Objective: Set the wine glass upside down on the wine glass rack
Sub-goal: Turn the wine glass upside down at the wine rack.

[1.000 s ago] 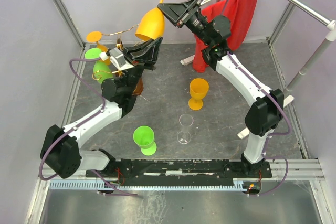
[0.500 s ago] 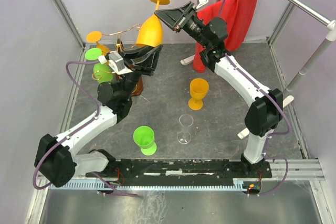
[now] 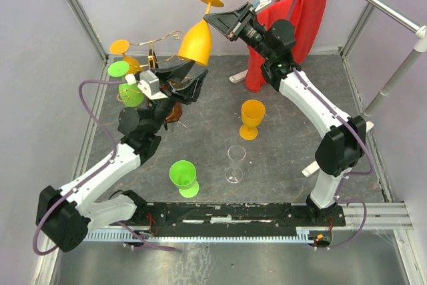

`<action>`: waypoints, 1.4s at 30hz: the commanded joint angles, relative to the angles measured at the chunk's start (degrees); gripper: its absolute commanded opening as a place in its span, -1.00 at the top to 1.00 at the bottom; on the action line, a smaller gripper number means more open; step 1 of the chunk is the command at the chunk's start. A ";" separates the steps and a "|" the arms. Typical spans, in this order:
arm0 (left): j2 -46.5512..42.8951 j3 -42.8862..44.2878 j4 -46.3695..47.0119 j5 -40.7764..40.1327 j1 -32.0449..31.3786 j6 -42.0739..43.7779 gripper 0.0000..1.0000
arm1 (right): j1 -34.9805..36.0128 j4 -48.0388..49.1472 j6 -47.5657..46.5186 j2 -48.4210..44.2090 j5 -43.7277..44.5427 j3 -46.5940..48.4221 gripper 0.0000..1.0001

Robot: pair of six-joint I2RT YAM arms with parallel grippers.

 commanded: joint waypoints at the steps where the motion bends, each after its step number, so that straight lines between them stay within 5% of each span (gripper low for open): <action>1: -5.89 0.98 -9.30 -0.30 -0.30 5.86 -0.23 | -1.14 -7.26 -13.01 -3.55 1.56 1.57 0.99; 11: -9.09 13.74 -39.96 -6.76 2.93 12.73 -0.35 | -1.33 -16.89 -36.20 -2.89 8.35 -0.22 0.99; 27: -4.57 25.20 -42.81 -7.64 8.84 10.17 -0.40 | -0.38 3.32 -48.15 10.99 7.40 -1.19 0.99; 42: -3.41 25.92 -42.93 -6.94 13.66 10.93 -0.41 | 1.29 11.45 -55.80 27.16 0.57 10.50 0.99</action>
